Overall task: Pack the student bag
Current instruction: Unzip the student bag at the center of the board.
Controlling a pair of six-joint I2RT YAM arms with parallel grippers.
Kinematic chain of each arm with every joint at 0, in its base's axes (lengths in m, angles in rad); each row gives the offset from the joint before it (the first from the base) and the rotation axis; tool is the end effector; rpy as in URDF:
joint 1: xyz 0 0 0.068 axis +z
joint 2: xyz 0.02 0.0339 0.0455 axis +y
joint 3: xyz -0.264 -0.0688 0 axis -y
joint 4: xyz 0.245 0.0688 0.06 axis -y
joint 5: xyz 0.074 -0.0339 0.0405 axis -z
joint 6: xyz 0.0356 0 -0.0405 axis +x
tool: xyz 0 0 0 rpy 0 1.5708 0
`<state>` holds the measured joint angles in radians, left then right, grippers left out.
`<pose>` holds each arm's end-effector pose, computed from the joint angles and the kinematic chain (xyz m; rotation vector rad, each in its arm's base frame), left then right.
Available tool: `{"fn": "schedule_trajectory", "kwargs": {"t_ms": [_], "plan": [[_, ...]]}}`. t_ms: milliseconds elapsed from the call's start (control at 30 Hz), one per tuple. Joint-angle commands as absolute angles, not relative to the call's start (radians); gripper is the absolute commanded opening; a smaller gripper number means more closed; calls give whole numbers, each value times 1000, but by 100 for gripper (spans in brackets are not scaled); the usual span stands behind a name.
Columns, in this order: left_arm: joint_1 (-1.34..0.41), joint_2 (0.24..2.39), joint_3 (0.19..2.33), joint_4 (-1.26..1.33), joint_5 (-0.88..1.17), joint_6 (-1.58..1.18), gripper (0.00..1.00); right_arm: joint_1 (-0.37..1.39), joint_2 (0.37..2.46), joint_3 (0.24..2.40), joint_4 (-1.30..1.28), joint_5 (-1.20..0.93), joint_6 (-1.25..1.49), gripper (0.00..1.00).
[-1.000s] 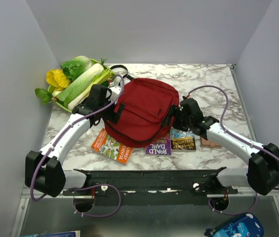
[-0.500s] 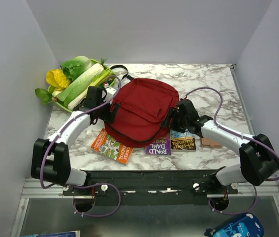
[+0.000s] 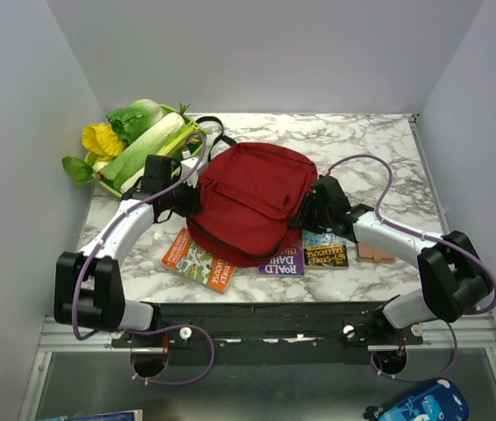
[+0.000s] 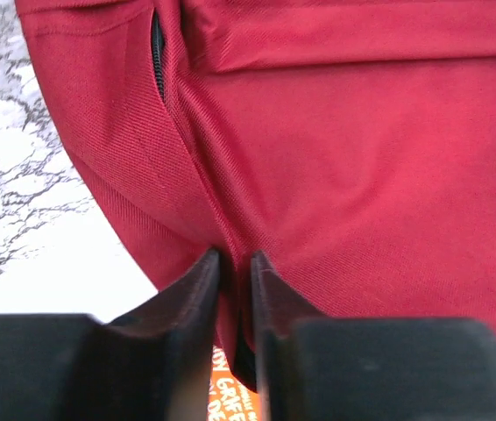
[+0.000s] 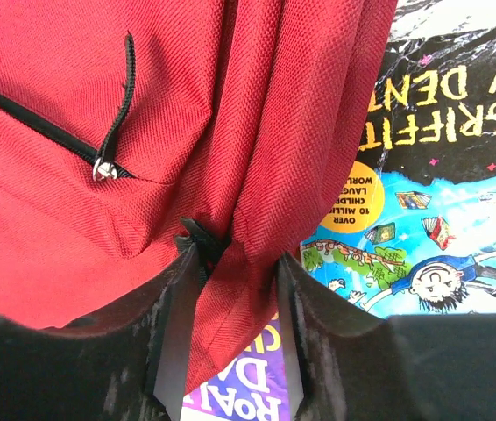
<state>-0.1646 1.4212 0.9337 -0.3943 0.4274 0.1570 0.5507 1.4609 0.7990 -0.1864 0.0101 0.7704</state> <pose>0.2865 -0.0625 0.2307 0.5703 2.3456 -0.5256 0.2504 0.1534 0.1904 0.2794 2.4900 0.5709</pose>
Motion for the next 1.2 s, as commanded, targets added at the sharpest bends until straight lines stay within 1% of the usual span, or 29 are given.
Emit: {"fn": "schedule_trajectory", "kwargs": {"t_ms": [0, 33, 100, 133, 167, 200, 267, 300, 367, 400, 433, 500, 533, 567, 600, 633, 667, 833, 967, 1033, 1133, 1167], "plan": [[-167, 1293, 911, -442, 591, 201, 21, 558, 1450, 822, -138, 18, 747, 43], [-167, 1281, 913, -455, 603, 206, 13, 558, 1441, 824, -137, 14, 744, 35], [-167, 1240, 920, -503, 620, 212, 10, 558, 1421, 830, -133, 5, 726, 25], [-169, 1221, 923, -520, 627, 216, 9, 558, 1413, 836, -135, 6, 718, 17], [-170, 1206, 931, -561, 652, 221, 9, 558, 1404, 839, -137, 5, 707, 13], [-175, 1169, 934, -584, 664, 238, 9, 557, 1385, 841, -140, 6, 704, 6], [-184, 1134, 942, -662, 692, 259, 8, 558, 1365, 841, -147, 5, 701, 1], [-201, 1108, 940, -690, 698, 285, 9, 558, 1356, 839, -152, 6, 700, 1], [-224, 1080, 922, -768, 693, 313, 14, 560, 1327, 821, -155, 6, 699, 1], [-239, 1056, 911, -794, 686, 321, 20, 563, 1319, 812, -156, 6, 699, 1], [-265, 1045, 901, -822, 677, 336, 29, 564, 1301, 802, -156, 6, 698, 1], [-279, 1004, 887, -868, 625, 360, 42, 568, 1287, 773, -161, 6, 696, 1], [-279, 974, 884, -852, 597, 316, 55, 568, 1282, 762, -161, -20, 696, 1], [-282, 948, 882, -829, 591, 319, 62, 569, 1278, 750, -161, -23, 698, 1], [-285, 918, 888, -830, 597, 322, 74, 571, 1276, 732, -161, -23, 696, 1], [-299, 910, 897, -830, 577, 322, 96, 571, 1278, 720, -161, -26, 698, 1], [-322, 910, 923, -821, 559, 301, 99, 571, 1279, 712, -160, -29, 698, 1], [-360, 983, 1026, -740, 522, 172, 99, 604, 1290, 655, -135, -43, 715, 1], [-428, 1087, 1064, -542, 505, 22, 99, 646, 1276, 637, -130, -23, 735, 1], [-495, 1190, 1083, -494, 479, -34, 99, 669, 1256, 634, -132, -11, 741, 1], [-569, 1330, 1121, -413, 457, -47, 98, 684, 1236, 644, -149, -6, 746, 1], [-583, 1363, 1143, -381, 453, -48, 98, 686, 1221, 647, -155, 24, 747, 1]]}}
